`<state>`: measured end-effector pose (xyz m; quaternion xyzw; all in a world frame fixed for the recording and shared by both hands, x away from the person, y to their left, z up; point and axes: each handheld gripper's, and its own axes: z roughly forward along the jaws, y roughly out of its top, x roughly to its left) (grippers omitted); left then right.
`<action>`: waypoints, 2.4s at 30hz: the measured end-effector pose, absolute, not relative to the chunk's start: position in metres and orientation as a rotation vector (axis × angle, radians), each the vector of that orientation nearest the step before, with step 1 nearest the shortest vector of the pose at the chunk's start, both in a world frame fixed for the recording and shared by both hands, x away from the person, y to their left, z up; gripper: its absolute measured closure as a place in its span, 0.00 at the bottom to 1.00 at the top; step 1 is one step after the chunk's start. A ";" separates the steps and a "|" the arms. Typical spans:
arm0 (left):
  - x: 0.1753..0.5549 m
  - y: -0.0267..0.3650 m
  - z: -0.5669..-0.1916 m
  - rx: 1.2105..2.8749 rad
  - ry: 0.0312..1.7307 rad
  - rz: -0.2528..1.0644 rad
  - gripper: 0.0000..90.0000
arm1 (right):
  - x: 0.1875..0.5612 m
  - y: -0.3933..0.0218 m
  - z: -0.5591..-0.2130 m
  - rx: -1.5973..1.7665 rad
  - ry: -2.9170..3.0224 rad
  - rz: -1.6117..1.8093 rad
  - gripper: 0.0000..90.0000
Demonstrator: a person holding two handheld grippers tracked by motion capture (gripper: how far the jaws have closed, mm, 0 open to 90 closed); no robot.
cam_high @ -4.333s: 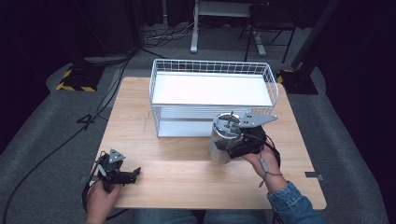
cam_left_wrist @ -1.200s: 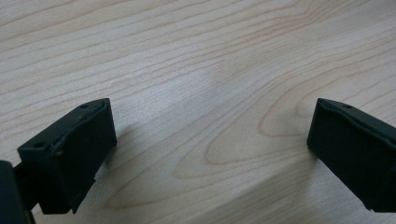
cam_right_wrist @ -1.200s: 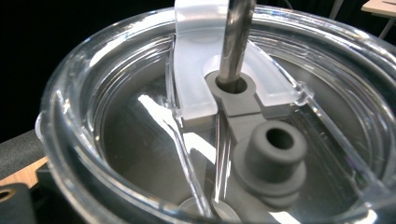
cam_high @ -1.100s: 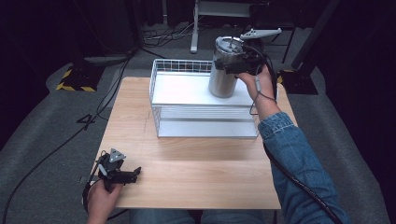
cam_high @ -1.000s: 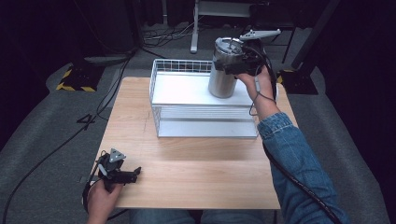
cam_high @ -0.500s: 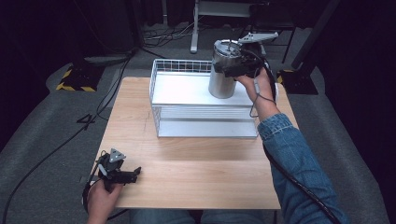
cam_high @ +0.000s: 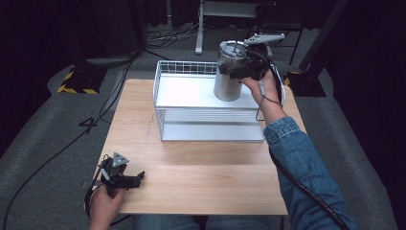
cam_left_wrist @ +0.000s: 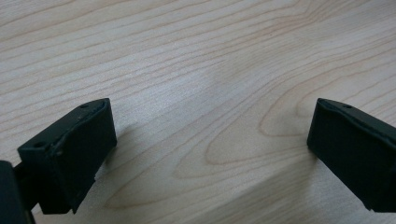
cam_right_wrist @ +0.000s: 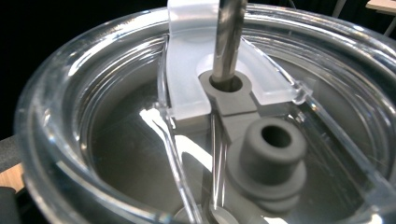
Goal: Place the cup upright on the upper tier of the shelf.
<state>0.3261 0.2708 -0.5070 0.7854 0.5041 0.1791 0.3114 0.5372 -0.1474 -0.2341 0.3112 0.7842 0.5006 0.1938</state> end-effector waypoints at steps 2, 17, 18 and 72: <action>0.326 0.271 -0.507 2.074 1.329 0.472 0.02 | 0.537 -0.147 -0.234 0.874 2.200 1.403 0.00; 0.326 0.271 -0.507 2.074 1.330 0.472 0.02 | 0.518 -0.161 -0.226 0.865 2.197 1.385 0.00; 0.326 0.271 -0.507 2.073 1.330 0.472 0.02 | 0.516 -0.163 -0.225 0.860 2.195 1.386 0.00; 0.329 0.271 -0.507 2.082 1.312 0.469 0.02 | 0.395 -0.291 -0.263 0.886 2.181 1.337 0.00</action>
